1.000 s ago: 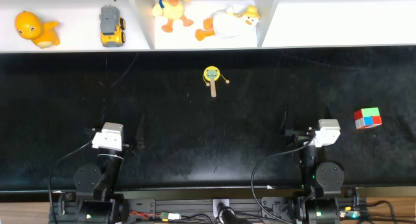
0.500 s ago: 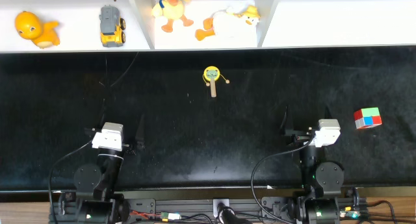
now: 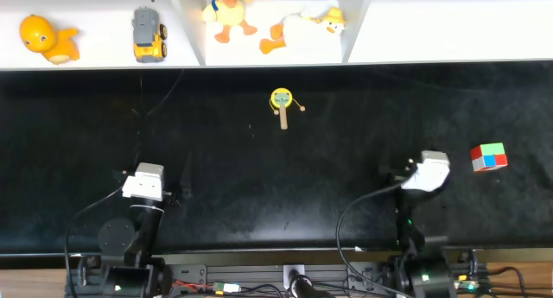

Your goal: Store Toys

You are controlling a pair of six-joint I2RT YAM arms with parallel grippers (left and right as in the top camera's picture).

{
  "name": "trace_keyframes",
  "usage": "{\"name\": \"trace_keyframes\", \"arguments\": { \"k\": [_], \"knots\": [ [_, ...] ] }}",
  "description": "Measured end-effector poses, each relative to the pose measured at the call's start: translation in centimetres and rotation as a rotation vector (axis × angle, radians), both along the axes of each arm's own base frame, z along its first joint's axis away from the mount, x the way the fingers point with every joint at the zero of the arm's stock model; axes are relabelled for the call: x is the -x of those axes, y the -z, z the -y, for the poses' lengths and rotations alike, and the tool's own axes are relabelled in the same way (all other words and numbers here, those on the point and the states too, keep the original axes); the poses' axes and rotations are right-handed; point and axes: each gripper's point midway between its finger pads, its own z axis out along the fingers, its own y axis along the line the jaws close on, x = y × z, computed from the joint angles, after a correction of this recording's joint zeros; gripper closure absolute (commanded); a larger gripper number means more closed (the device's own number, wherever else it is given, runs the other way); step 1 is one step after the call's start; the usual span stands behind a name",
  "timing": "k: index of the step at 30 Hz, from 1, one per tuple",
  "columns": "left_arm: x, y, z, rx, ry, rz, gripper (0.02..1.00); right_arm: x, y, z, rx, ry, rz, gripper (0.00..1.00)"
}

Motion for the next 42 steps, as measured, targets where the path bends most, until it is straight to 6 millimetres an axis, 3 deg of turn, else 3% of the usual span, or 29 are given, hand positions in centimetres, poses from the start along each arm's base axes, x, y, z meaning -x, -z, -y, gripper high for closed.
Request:
{"name": "trace_keyframes", "arguments": {
  "k": [2, 8, 11, 20, 25, 36, 42],
  "knots": [
    [0.0, 0.0, 0.0, 0.000, -0.002, 0.000, 0.020, 0.1, 0.5, -1.3, -0.009, -0.019, -0.118, 0.005],
    [0.0, 0.0, -0.1, 0.000, -0.004, -0.001, 0.020, -0.7, -2.8, -6.4, 0.017, -0.037, -0.318, 0.003],
    [0.0, 0.0, -0.1, 0.000, -0.006, -0.001, 0.023, -1.6, -2.9, -9.1, 0.040, 0.002, -0.392, 0.005],
    [0.0, 0.0, -0.1, -0.001, -0.006, -0.001, 0.020, -6.2, 1.6, -16.3, 0.054, 0.044, -0.588, 0.005],
    [0.0, 0.0, -0.1, -0.001, -0.006, -0.001, 0.023, -8.0, 3.2, -19.8, 0.028, 0.012, -0.652, 0.005],
    [0.0, 0.0, -0.1, -0.001, -0.006, -0.001, 0.020, -8.2, 10.5, -22.3, 0.042, -0.002, -0.852, 0.003],
    [0.0, 0.0, -0.1, -0.001, -0.006, -0.001, 0.023, -9.4, 11.2, -23.1, -0.001, -0.004, -0.875, 0.003]
  ]
}}
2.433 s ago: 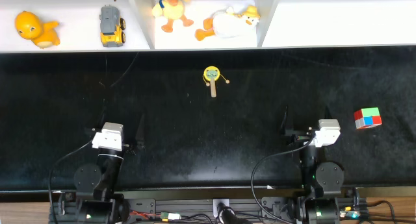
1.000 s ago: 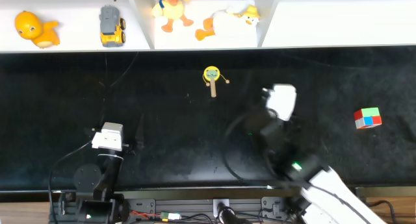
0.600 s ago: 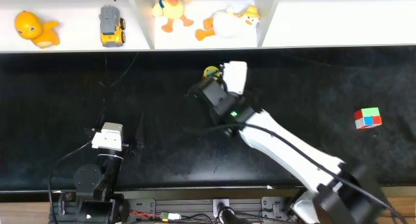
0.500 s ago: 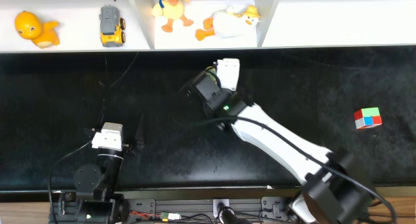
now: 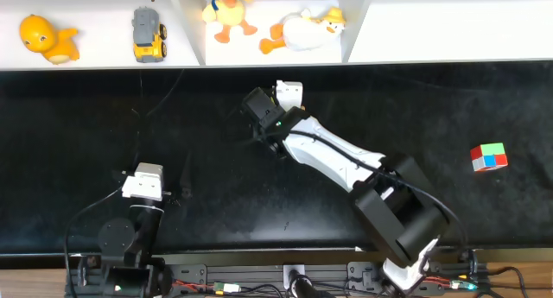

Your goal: Store Toys

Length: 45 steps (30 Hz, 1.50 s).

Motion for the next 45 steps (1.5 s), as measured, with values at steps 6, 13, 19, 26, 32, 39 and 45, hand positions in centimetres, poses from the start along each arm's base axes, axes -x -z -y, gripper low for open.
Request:
{"name": "trace_keyframes", "arguments": {
  "k": [6, 13, 19, 26, 32, 39, 45],
  "knots": [
    [0.0, 0.0, 0.0, 0.000, 0.000, 0.000, 0.020, -0.8, 0.1, -0.5, -0.023, 0.005, 0.006, 0.364],
    [0.0, 0.0, 0.0, 0.000, 0.000, 0.000, 0.020, -0.8, 0.2, -0.9, -0.040, -0.001, -0.003, 0.956],
    [0.0, 0.0, 0.0, 0.000, 0.000, 0.001, 0.020, -0.5, 0.1, -0.9, -0.044, -0.009, -0.021, 0.956],
    [0.0, 0.0, 0.0, 0.000, 0.000, 0.000, 0.020, 2.3, -1.8, 3.4, 0.002, -0.045, -0.089, 0.954],
    [0.0, 0.0, 0.0, 0.000, 0.000, 0.000, 0.020, 3.9, -7.4, 11.5, -0.033, -0.006, 0.030, 0.958],
    [0.0, 0.0, 0.0, 0.000, 0.000, 0.000, 0.020, 3.7, -10.7, 21.1, 0.026, 0.038, 0.087, 0.956],
    [0.0, 0.0, 0.0, 0.000, 0.000, 0.001, 0.020, -0.6, -12.3, 24.2, 0.065, -0.043, 0.125, 0.958]
  ]
}}
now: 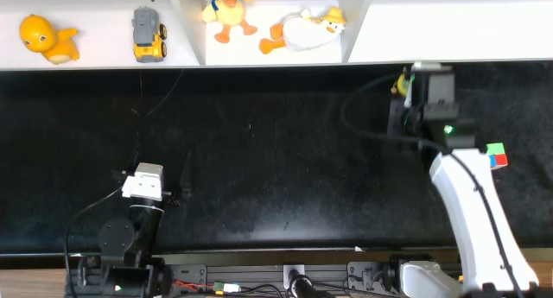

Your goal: Store Toys

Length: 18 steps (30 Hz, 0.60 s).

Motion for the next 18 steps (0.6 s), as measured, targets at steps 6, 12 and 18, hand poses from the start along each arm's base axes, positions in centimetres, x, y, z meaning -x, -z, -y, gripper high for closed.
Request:
{"name": "trace_keyframes", "arguments": {
  "k": [6, 12, 18],
  "knots": [
    [0.0, 0.0, 0.0, 0.000, 0.000, 0.000, 0.020, -6.5, -1.1, -1.3, 0.004, -0.134, 0.064, 0.958],
    [0.0, 0.0, 0.0, 0.000, 0.000, -0.001, 0.020, -11.1, 1.2, -2.5, -0.014, -0.190, 0.038, 0.958],
    [0.0, 0.0, 0.0, 0.000, 0.000, 0.000, 0.020, -14.5, 2.3, -4.3, -0.045, -0.237, 0.068, 0.921]
  ]
}}
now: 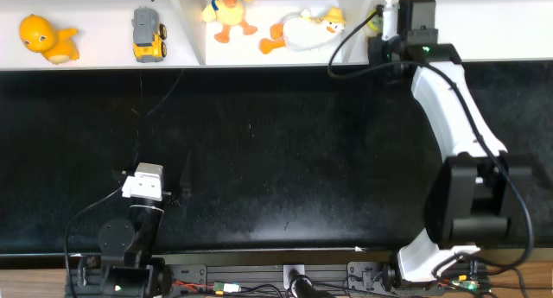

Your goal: Store Toys

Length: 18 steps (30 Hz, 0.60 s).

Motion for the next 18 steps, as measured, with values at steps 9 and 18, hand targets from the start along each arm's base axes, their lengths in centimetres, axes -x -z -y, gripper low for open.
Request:
{"name": "trace_keyframes", "arguments": {
  "k": [9, 18],
  "knots": [
    [0.0, 0.0, 0.0, 0.000, 0.000, 0.000, 0.020, -0.7, 0.8, -0.9, -0.022, -0.003, -0.014, 0.244],
    [0.0, 0.0, 0.0, 0.000, 0.000, 0.000, 0.020, 2.6, 0.5, 1.0, 0.036, 0.048, -0.113, 0.003]
  ]
}}
